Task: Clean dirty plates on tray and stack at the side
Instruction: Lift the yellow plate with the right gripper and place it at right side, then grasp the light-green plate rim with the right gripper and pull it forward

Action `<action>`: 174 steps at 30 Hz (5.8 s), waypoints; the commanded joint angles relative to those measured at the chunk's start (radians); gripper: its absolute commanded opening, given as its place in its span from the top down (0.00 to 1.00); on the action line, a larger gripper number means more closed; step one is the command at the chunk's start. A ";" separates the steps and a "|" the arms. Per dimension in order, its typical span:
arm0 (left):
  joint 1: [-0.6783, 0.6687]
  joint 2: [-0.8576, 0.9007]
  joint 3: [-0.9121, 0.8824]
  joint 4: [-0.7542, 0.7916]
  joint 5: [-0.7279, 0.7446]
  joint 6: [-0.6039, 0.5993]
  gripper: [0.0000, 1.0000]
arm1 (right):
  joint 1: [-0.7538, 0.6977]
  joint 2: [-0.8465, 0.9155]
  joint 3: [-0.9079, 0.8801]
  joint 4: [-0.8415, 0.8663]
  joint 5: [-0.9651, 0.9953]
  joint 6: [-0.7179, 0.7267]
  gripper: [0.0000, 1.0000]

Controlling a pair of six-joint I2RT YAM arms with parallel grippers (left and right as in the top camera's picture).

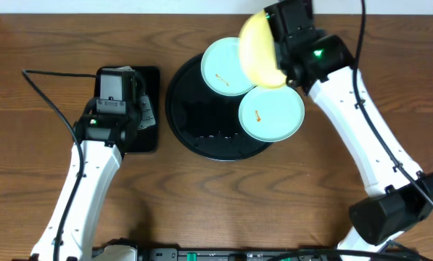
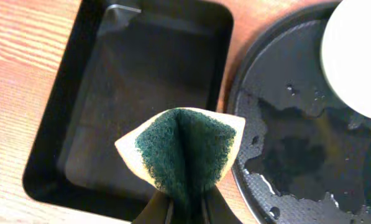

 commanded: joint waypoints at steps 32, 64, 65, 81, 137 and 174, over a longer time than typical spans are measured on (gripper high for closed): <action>0.196 0.092 0.001 -0.003 0.198 -0.008 0.92 | 0.536 0.003 -0.385 0.568 0.782 -0.076 0.99; 0.196 0.092 0.001 -0.022 0.199 -0.009 0.92 | -0.532 -0.019 -0.227 0.109 -0.521 0.117 0.99; 0.196 0.092 0.001 -0.022 0.199 -0.009 0.92 | -0.583 -0.005 -0.227 0.103 -0.522 0.117 0.99; 0.196 0.092 0.001 -0.026 0.198 -0.008 0.92 | -0.885 0.270 -0.227 0.095 -0.589 0.053 0.85; 0.196 0.092 -0.024 -0.039 0.198 -0.008 0.92 | -0.293 0.156 -0.406 0.055 -0.654 -0.092 0.72; 0.193 0.092 -0.024 -0.006 0.525 0.279 0.92 | 0.206 -0.042 -0.435 0.119 -0.182 0.363 0.99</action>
